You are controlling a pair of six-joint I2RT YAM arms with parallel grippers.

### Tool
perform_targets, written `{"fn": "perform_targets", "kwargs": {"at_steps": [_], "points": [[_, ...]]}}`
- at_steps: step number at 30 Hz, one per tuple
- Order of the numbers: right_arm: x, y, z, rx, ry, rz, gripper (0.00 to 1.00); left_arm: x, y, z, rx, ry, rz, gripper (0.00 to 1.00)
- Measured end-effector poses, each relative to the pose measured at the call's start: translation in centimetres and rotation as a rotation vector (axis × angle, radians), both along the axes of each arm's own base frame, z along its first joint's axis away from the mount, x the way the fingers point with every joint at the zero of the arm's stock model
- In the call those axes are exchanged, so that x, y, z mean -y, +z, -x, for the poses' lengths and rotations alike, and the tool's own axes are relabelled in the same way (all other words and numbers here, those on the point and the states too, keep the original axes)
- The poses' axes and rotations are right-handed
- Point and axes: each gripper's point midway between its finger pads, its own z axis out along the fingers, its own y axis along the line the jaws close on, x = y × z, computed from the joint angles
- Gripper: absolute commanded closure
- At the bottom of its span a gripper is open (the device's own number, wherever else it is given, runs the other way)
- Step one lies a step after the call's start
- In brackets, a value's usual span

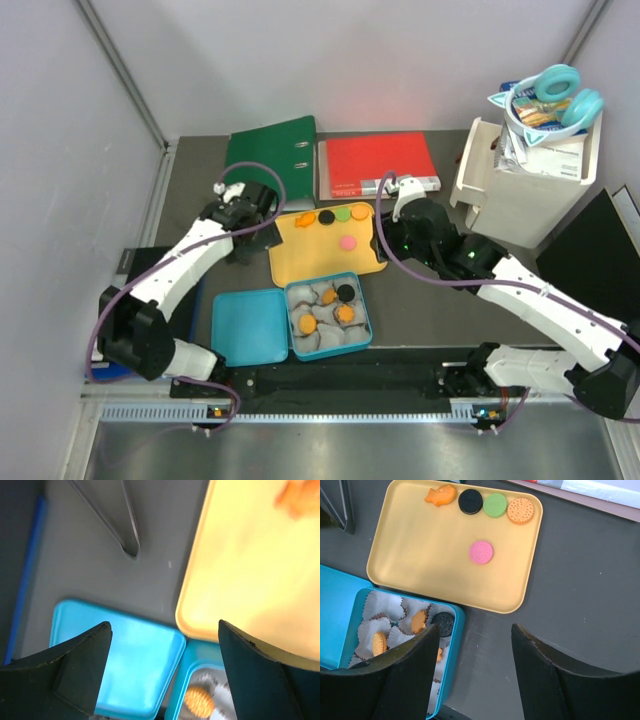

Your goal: Pack the cookies

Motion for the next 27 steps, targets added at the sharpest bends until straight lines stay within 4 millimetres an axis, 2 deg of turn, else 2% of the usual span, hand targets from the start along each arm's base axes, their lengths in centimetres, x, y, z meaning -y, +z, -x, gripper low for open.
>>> {"fn": "perform_targets", "kwargs": {"at_steps": [6, 11, 16, 19, 23, 27], "points": [[-0.2, -0.4, -0.1, -0.010, 0.004, 0.006, 0.41, 2.7, -2.5, 4.1, -0.108, -0.075, 0.028, 0.14], [-0.4, -0.7, -0.1, -0.014, 0.006, 0.007, 0.41, 2.0, -4.1, 6.4, -0.130, -0.003, 0.069, 0.21], [-0.5, -1.0, -0.1, -0.024, 0.012, 0.011, 0.41, 1.6, -7.1, 8.4, -0.186, 0.097, 0.105, 0.25], [-0.6, -1.0, -0.1, -0.026, 0.016, 0.009, 0.41, 1.3, -8.2, 8.7, -0.191, 0.159, 0.131, 0.27], [-0.7, -1.0, 0.0, -0.028, 0.022, 0.007, 0.41, 1.0, -9.3, 7.9, -0.156, 0.250, 0.182, 0.28], [-0.7, -1.0, 0.1, -0.030, 0.024, 0.005, 0.41, 1.3, -9.4, 6.1, -0.099, 0.307, 0.235, 0.30]]}}
